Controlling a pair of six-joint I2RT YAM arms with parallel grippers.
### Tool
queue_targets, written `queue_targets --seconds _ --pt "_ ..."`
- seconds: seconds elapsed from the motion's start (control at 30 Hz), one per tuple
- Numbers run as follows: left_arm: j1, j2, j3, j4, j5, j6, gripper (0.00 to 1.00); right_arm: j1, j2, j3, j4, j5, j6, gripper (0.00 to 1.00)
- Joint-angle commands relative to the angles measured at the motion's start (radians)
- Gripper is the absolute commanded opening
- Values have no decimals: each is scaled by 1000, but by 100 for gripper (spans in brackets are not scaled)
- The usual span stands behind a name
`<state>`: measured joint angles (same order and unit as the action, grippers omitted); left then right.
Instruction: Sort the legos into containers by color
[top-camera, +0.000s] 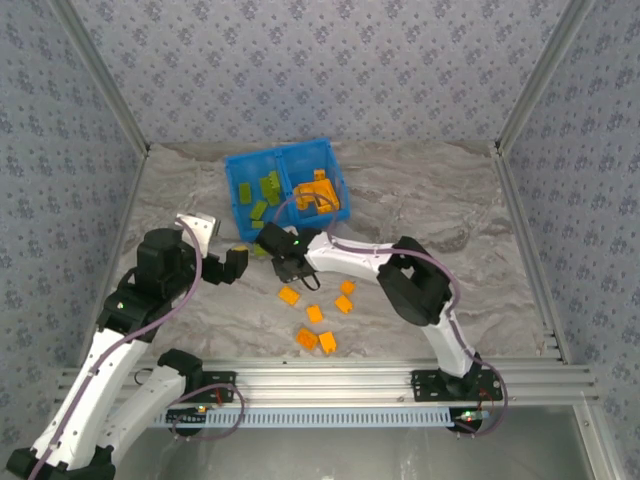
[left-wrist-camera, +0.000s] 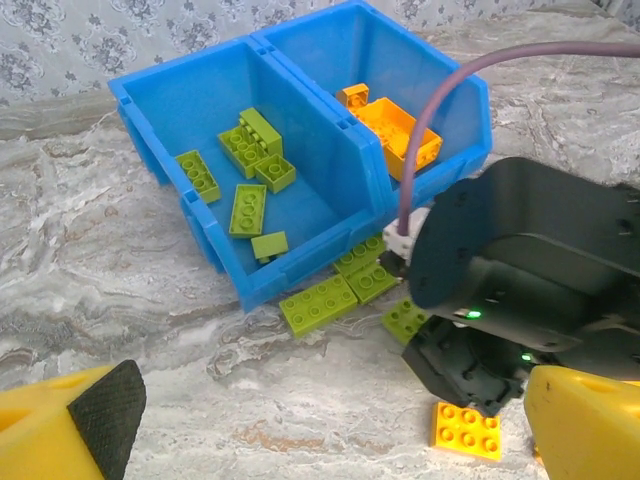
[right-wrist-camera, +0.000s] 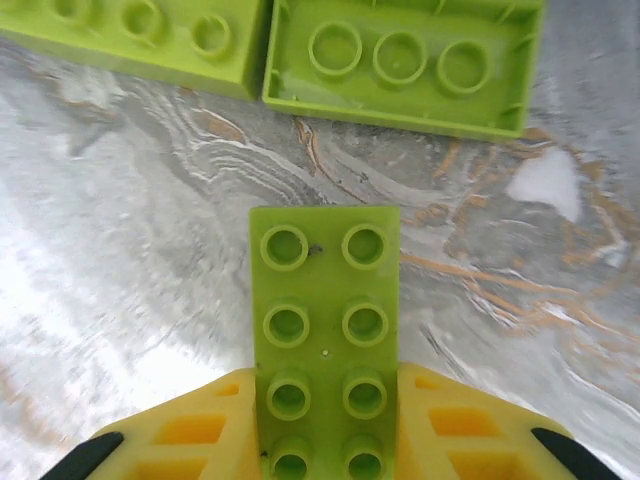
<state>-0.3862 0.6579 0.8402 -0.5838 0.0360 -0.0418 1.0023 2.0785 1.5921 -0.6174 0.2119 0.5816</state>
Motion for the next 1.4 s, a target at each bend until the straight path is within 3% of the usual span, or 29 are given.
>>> queue_targets --seconds 0.0,0.2,0.63,0.8,0.93,1.2,1.3,1.37 --pt "8 -20 0 31 -25 -2 99 19 -160 -20 59 51 -33 30" --pt "28 -104 -35 67 -81 -23 99 -4 -171 87 119 64 -51 32" --pt "38 -102 -39 47 -73 -11 99 -128 407 829 -47 -64 -92 34" --pt "39 -103 -42 48 -59 -18 99 -152 510 918 -49 -111 -31 37" --pt "40 -102 -43 51 -50 -19 99 -152 503 935 -63 -137 -25 49" --pt "40 -100 -45 55 -48 -23 99 -139 319 916 -149 -89 -56 51" --pt "40 -101 -50 61 -47 -32 99 -115 150 740 -120 -38 -128 51" --pt "40 -99 -52 68 -40 -33 99 -86 -16 532 -47 -16 -204 53"
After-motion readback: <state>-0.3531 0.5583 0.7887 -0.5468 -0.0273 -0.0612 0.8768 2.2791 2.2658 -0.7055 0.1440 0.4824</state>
